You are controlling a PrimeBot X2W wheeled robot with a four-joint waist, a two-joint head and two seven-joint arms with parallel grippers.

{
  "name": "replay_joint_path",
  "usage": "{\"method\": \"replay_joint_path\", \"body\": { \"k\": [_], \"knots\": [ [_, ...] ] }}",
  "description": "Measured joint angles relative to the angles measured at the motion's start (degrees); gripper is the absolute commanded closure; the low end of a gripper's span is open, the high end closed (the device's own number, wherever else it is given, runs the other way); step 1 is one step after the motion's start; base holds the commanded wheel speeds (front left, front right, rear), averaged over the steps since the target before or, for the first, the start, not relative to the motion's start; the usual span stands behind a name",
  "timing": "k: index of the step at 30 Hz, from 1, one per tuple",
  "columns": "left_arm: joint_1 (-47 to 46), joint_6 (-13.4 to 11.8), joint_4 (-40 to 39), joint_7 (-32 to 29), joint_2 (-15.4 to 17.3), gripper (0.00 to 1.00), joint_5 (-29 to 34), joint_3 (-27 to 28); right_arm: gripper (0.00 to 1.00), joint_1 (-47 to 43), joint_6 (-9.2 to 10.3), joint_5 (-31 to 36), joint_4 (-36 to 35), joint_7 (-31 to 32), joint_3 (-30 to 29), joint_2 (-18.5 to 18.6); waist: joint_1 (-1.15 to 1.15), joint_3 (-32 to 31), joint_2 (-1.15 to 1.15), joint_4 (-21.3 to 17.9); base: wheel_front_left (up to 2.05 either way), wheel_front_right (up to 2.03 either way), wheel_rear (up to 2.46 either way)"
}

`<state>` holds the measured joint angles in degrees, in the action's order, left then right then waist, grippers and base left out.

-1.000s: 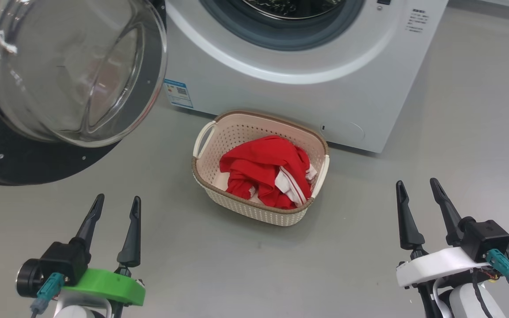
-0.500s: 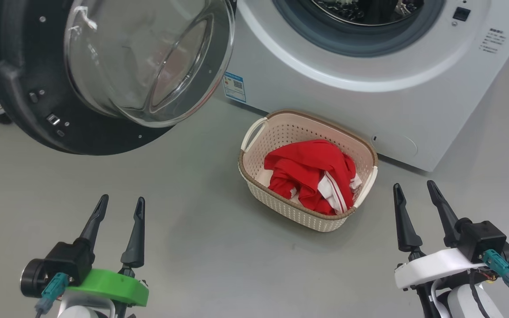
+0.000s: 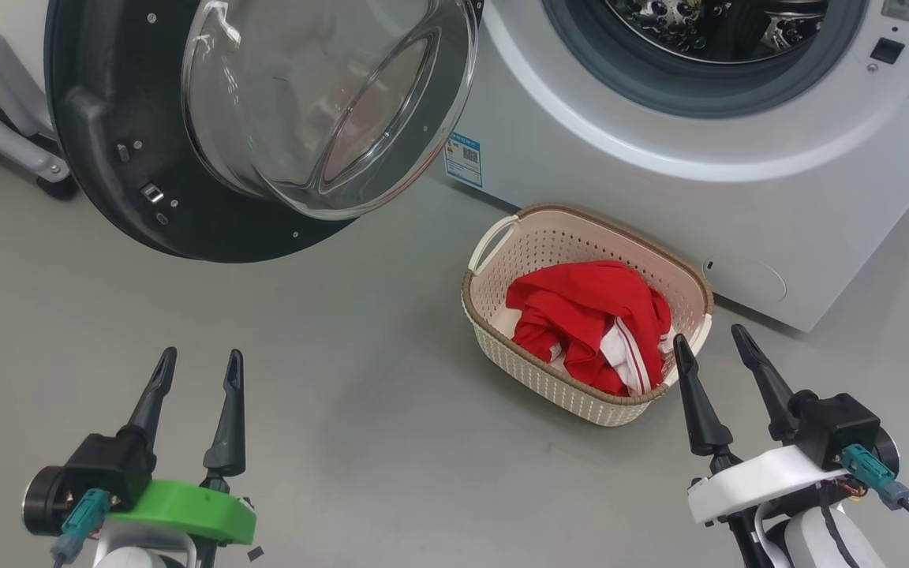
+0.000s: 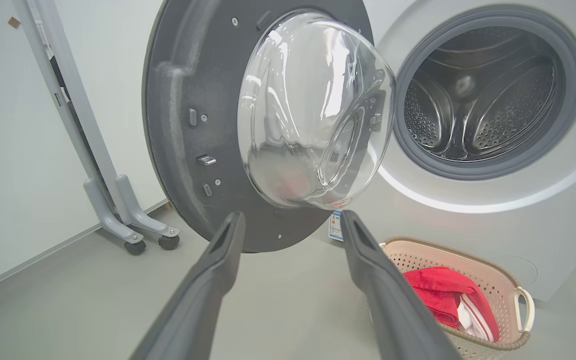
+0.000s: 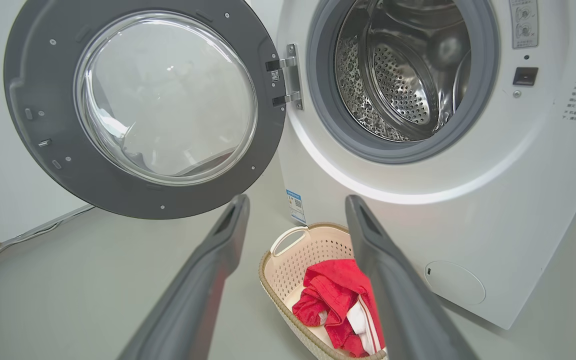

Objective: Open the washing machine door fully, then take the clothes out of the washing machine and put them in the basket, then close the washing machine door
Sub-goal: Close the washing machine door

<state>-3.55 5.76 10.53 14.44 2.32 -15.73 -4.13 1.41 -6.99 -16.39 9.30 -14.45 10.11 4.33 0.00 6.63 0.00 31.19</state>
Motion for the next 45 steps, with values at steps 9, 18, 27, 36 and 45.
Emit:
{"method": "replay_joint_path", "body": {
  "k": [9, 18, 27, 36, 45],
  "knots": [
    [0.05, -0.51, -1.16, 0.00, -0.02, 0.00, -0.16, 0.30, 0.00, 0.77, 0.00, 0.00, 0.53, 0.00, 1.64, 0.08, 0.00, 0.47, 0.00, 0.25, 0.00, 0.00, 0.00],
    [0.16, -0.69, -1.76, 0.00, -0.02, 0.00, -0.43, 0.42, 0.00, 1.88, 0.00, -0.05, 1.15, 0.00, 2.21, 0.75, 0.00, 0.90, 0.00, 0.41, 0.00, 0.00, 0.00],
    [0.35, -0.69, -1.82, 0.00, -0.02, 0.00, -0.59, 0.27, 0.00, 2.24, 0.00, -0.27, 1.54, 0.00, 2.37, 1.07, 0.00, 1.01, 0.00, 0.39, 0.00, 0.00, 0.00],
    [0.36, -0.69, -1.83, 0.00, -0.02, 0.00, -0.58, -0.10, 0.00, 2.24, 0.00, -0.31, 1.75, 0.00, 2.30, 1.20, 0.00, 1.09, 0.00, 0.31, 0.00, 0.00, 0.00],
    [0.37, -0.69, -1.83, 0.00, -0.02, 0.00, -0.58, -0.19, 0.00, 2.25, 0.00, -0.65, 1.78, 0.00, 2.30, 1.19, 0.00, 1.12, 0.00, 0.30, 0.00, 0.00, 0.00]
  ]
}}
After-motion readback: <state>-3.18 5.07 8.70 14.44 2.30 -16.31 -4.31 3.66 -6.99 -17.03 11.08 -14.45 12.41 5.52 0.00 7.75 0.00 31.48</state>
